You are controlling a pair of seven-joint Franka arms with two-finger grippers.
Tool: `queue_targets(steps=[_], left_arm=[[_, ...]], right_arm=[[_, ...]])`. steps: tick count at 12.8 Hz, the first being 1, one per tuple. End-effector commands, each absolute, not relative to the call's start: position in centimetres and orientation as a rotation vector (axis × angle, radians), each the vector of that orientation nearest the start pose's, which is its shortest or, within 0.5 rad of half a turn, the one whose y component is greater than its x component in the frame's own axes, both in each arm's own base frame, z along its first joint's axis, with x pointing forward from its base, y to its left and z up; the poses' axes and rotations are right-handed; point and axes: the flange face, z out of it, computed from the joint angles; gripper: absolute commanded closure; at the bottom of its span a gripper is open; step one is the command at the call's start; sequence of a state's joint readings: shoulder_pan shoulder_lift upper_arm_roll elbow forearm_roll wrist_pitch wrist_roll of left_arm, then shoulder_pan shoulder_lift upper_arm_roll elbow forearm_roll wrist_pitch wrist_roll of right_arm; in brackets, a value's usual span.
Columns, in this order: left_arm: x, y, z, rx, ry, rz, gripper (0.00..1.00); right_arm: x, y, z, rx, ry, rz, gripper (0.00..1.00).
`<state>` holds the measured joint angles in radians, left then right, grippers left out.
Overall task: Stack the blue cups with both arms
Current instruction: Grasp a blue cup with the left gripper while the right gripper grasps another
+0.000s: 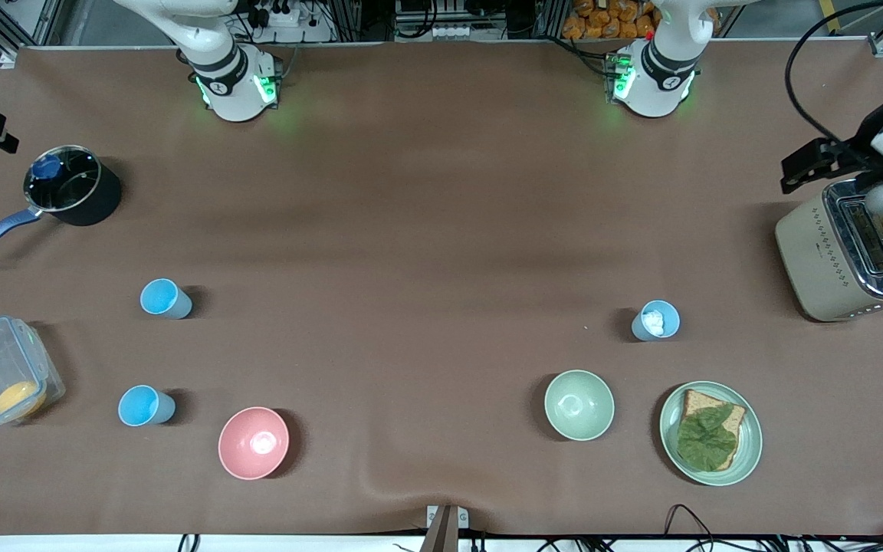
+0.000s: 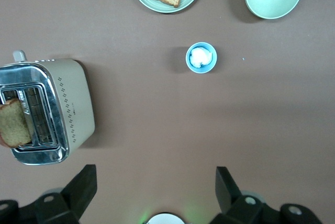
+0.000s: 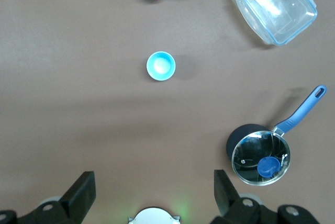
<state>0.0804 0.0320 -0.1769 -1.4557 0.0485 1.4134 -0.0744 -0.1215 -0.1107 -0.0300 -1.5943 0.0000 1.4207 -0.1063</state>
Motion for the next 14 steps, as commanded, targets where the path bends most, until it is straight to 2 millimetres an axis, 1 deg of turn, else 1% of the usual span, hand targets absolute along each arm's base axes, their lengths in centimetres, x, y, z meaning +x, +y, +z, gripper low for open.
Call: queue_targets(steps=[1,3,4,5,6,7,8,9,10,11,12,14], left_arm=[[54.2,-4.4,65.2,-3.112,0.088,0.119,0.00],[54.6,-3.7,64.9,-3.104,0.143,0.127,0.00],[55.0,-3.3,64.8,-3.110,0.132,0.117,0.00],[56.1,-3.2,63.3,-3.118,0.132,0.143,0.00],[57.2,-3.2,62.1,-3.122,0.133,0.124,0.00],[58.7,-3.1,60.2,-3.129,0.135,0.095,0.00],[60.6,-3.4,57.2,-3.140,0.142,0.064,0.00],[62.4,-3.6,53.6,-3.149,0.148,0.042,0.00],[63.8,-3.4,50.1,-3.159,0.143,0.036,0.00],[65.0,-3.5,47.1,-3.178,0.138,0.009,0.00],[65.5,-3.8,44.4,-3.190,0.138,-0.003,0.00],[65.6,-4.4,39.9,-3.202,0.124,-0.012,0.00]], right_arm=[[52.5,-6.9,66.4,-3.134,0.035,0.122,0.00],[53.4,-6.1,66.0,-3.131,0.011,0.163,0.00],[53.2,-6.0,65.7,-3.127,0.011,0.199,0.00],[53.0,-6.1,65.5,-3.123,0.014,0.232,0.00],[52.6,-6.5,65.0,-3.113,0.026,0.291,0.00],[52.4,-7.0,64.7,-3.108,0.040,0.317,0.00],[52.7,-7.6,64.2,-3.104,0.059,0.331,0.00],[53.4,-7.9,62.9,-3.099,0.064,0.364,0.00],[54.4,-8.0,61.1,-3.090,0.054,0.405,0.00],[55.7,-8.2,59.1,-3.087,0.046,0.440,0.00],[57.0,-8.4,56.8,-3.083,0.041,0.471,0.00],[59.9,-8.7,52.4,-3.086,0.034,0.457,0.00]])
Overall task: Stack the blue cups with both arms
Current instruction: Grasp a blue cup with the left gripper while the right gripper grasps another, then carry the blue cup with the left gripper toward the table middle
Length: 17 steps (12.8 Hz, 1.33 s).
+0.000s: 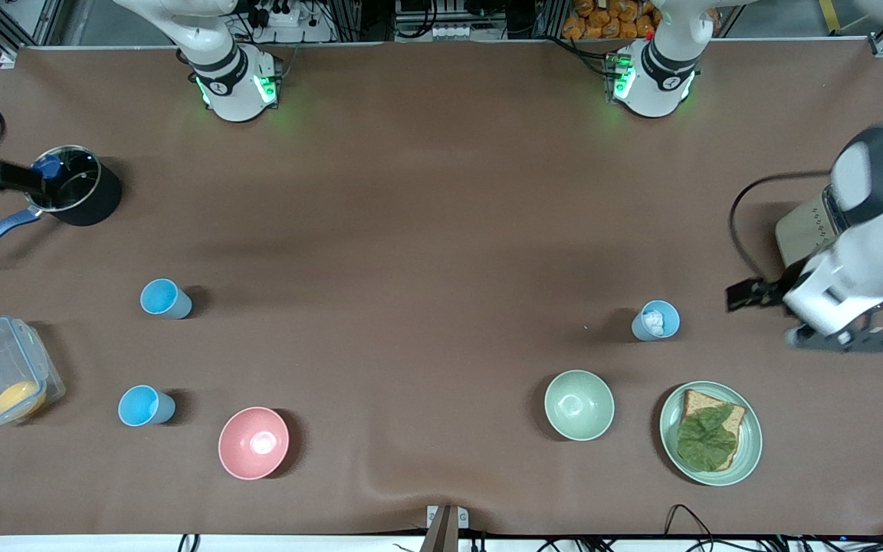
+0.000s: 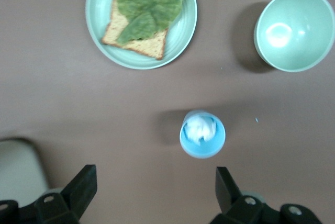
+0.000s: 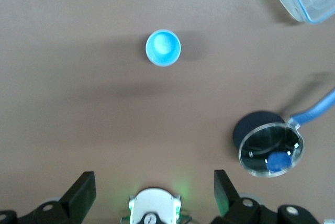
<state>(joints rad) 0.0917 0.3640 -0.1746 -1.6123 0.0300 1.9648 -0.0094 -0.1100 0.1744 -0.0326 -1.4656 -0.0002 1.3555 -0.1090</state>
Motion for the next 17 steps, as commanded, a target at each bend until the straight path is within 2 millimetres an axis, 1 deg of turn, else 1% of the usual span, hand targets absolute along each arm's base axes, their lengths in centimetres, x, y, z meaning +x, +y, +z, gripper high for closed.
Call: queue_targets(steps=[1,2,3,4,5,6,7,8,9,10,11,12,13,15,17], left_arm=[[65.4,-4.4,37.9,-3.205,0.116,-0.010,0.00],[65.4,-4.5,35.9,-3.208,0.113,-0.005,0.00],[65.4,-4.4,34.3,-3.211,0.109,0.002,0.00],[65.2,-4.7,32.9,-3.214,0.112,-0.005,0.00],[64.9,-5.5,32.2,-3.214,0.126,-0.022,0.00],[64.9,-5.7,31.5,-3.216,0.133,-0.017,0.00],[64.8,-5.6,30.2,-3.219,0.129,0.014,0.00],[64.7,-5.7,29.3,-3.221,0.131,0.034,0.00],[64.7,-5.8,28.3,-3.223,0.129,0.039,0.00],[64.6,-6.0,27.4,-3.225,0.132,0.037,0.00],[64.6,-6.3,26.1,-3.228,0.137,0.044,0.04],[64.5,-6.5,24.9,-3.231,0.140,0.056,0.14],[64.4,-6.5,24.4,-3.232,0.139,0.066,0.24],[64.1,-7.4,24.0,-3.230,0.162,0.080,0.39],[63.9,-7.4,23.8,-3.230,0.160,0.090,0.77]], right_arm=[[61.3,-8.9,49.7,-3.084,0.033,0.464,0.00],[62.6,-8.8,47.0,-3.085,0.025,0.474,0.00],[63.8,-8.9,44.4,-3.090,0.018,0.464,0.00],[64.8,-9.2,41.6,-3.094,0.016,0.465,0.00],[65.7,-9.7,38.9,-3.096,-0.025,0.464,0.00],[66.4,-10.7,36.3,-3.090,-0.098,0.442,0.00],[66.8,-12.4,33.9,-3.079,-0.160,0.419,0.00],[66.8,-12.8,31.4,-3.059,-0.195,0.454,0.00],[66.6,-12.9,29.5,-3.040,-0.186,0.488,0.00],[66.4,-12.6,28.6,-3.031,-0.186,0.509,0.00],[66.1,-12.1,27.9,-3.028,-0.186,0.525,0.00],[65.6,-11.9,26.9,-3.019,-0.187,0.552,0.00],[64.9,-11.9,25.8,-3.007,-0.184,0.586,0.00],[63.8,-11.9,24.1,-3.001,-0.178,0.594,0.00],[63.3,-11.9,23.4,-2.992,-0.179,0.615,0.00]])
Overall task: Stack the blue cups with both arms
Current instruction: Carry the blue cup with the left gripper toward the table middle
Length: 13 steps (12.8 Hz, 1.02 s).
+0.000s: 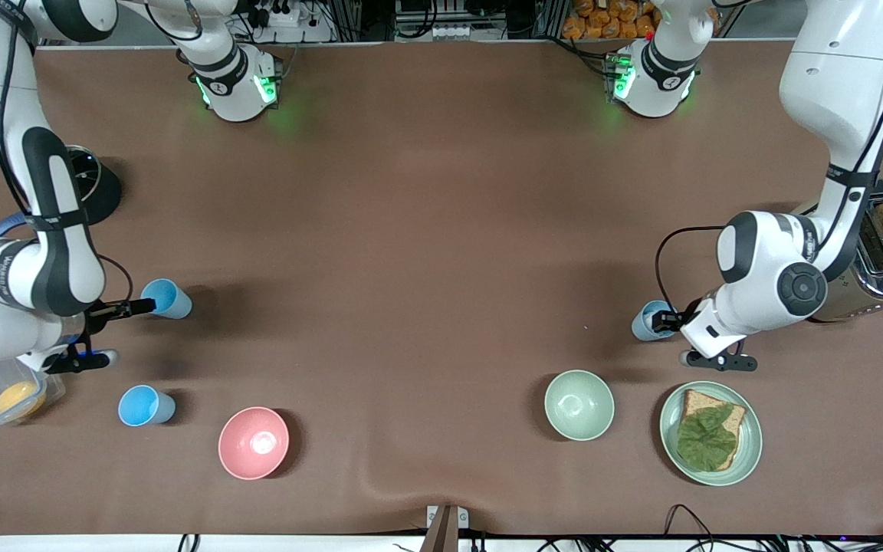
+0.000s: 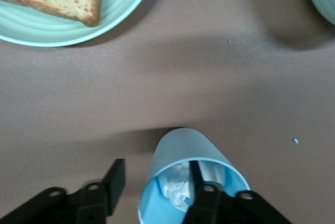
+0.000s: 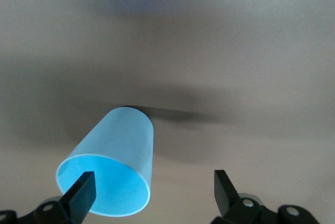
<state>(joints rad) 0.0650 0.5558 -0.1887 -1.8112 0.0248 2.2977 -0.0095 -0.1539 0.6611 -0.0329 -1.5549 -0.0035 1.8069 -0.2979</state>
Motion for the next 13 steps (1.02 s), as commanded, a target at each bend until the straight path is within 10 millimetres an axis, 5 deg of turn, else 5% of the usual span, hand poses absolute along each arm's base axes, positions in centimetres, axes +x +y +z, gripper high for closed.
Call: queue_targets(steps=[1,2,3,4,5,6,9,12,13], left_arm=[[63.9,-7.2,23.8,-3.231,0.153,0.087,0.91],[63.9,-7.2,23.8,-3.232,0.142,0.093,1.00],[63.8,-7.9,23.9,-3.235,0.143,0.091,1.00],[63.4,-8.9,24.2,-3.242,0.128,0.096,1.00],[63.0,-10.9,25.3,-3.256,0.120,0.090,1.00],[62.6,-13.4,26.4,-3.271,0.081,0.085,1.00],[59.9,-23.8,28.2,-3.319,-0.108,0.129,1.00],[54.3,-37.7,27.5,-3.318,-0.079,0.168,1.00],[53.1,-40.9,27.4,-3.325,-0.115,0.175,1.00]], right_arm=[[63.0,-12.0,23.0,-2.987,-0.179,0.625,0.00],[63.0,-11.8,22.8,-2.986,-0.184,0.630,0.00],[63.1,-11.8,22.7,-2.992,-0.187,0.618,0.12],[63.2,-11.8,22.4,-2.995,-0.191,0.604,0.59],[63.2,-12.1,21.8,-2.992,-0.196,0.603,0.90],[63.3,-12.0,21.6,-2.989,-0.216,0.599,1.00],[63.4,-11.5,22.3,-2.976,-0.298,0.593,1.00],[64.4,-10.7,26.6,-2.980,-0.386,0.533,1.00],[64.8,-9.6,28.7,-2.985,-0.399,0.521,1.00]])
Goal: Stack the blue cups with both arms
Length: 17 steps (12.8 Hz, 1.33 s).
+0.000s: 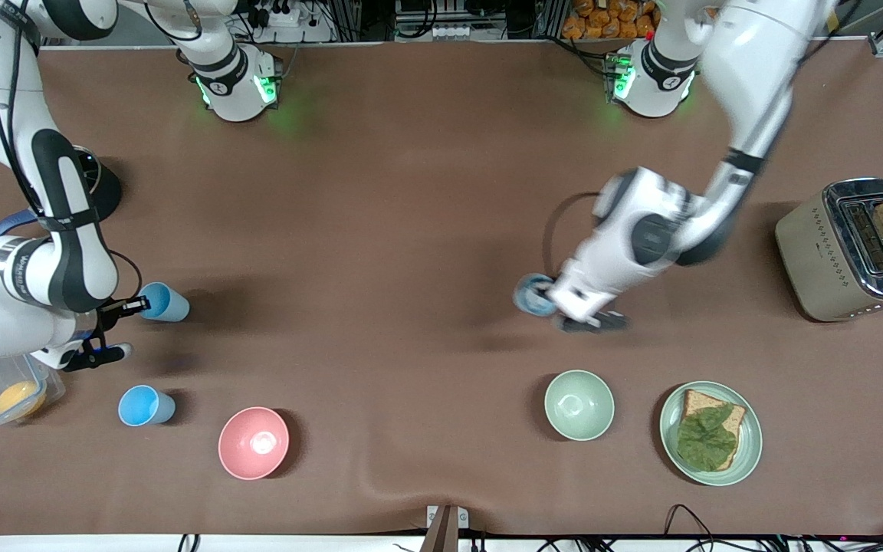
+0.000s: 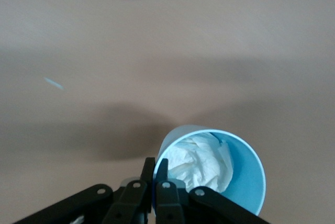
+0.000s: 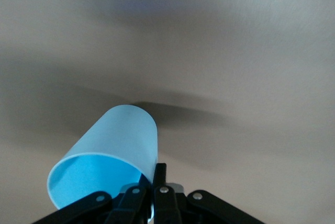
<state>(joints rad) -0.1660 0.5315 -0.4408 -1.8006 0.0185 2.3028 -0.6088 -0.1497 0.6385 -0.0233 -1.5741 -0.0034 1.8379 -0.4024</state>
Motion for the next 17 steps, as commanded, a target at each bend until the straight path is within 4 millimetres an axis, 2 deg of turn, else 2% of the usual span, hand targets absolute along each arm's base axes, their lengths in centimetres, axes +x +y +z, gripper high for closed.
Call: queue_targets(steps=[1,2,3,5,6,8,9,10,11,12,13,14,17], left_arm=[[51.9,-43.4,27.2,-3.328,-0.140,0.178,1.00],[50.6,-45.5,26.9,-3.328,-0.127,0.140,1.00],[49.7,-46.8,26.2,-3.315,-0.162,0.091,1.00],[48.3,-49.3,24.8,-3.313,-0.200,0.037,1.00],[47.4,-50.5,24.0,-3.310,-0.195,0.035,1.00],[46.9,-51.4,23.6,-3.288,-0.188,-0.010,1.00],[46.8,-51.4,23.7,-3.286,-0.187,-0.018,0.81],[47.0,-51.2,23.7,-3.279,-0.262,-0.011,0.09],[46.8,-51.5,24.0,-3.275,-0.317,-0.018,0.00],[46.9,-51.4,24.7,-3.273,-0.331,-0.032,0.00],[47.3,-51.0,26.5,-3.268,-0.335,-0.060,0.00],[48.4,-49.7,28.9,-3.237,-0.353,-0.079,0.00],[52.4,-43.6,37.1,-3.174,-0.480,-0.168,0.00]], right_arm=[[65.4,-8.2,30.6,-2.993,-0.425,0.496,1.00],[65.7,-7.2,32.0,-3.003,-0.426,0.478,1.00],[65.6,-6.0,32.9,-3.013,-0.394,0.489,1.00],[65.2,-4.5,33.8,-3.003,-0.351,0.524,1.00],[65.2,-4.4,33.9,-3.003,-0.351,0.525,1.00],[64.8,-3.8,34.4,-3.000,-0.306,0.549,1.00],[64.5,-2.3,34.9,-2.988,-0.256,0.581,1.00],[64.0,-1.0,35.2,-2.962,-0.177,0.626,1.00],[63.7,-0.1,35.4,-2.933,-0.105,0.653,1.00],[63.3,1.5,35.7,-2.911,-0.074,0.685,1.00],[62.9,3.4,36.9,-2.923,-0.008,0.724,1.00],[62.6,5.2,37.8,-2.927,0.035,0.767,1.00],[61.3,12.1,39.0,-2.883,0.222,0.848,1.00]])
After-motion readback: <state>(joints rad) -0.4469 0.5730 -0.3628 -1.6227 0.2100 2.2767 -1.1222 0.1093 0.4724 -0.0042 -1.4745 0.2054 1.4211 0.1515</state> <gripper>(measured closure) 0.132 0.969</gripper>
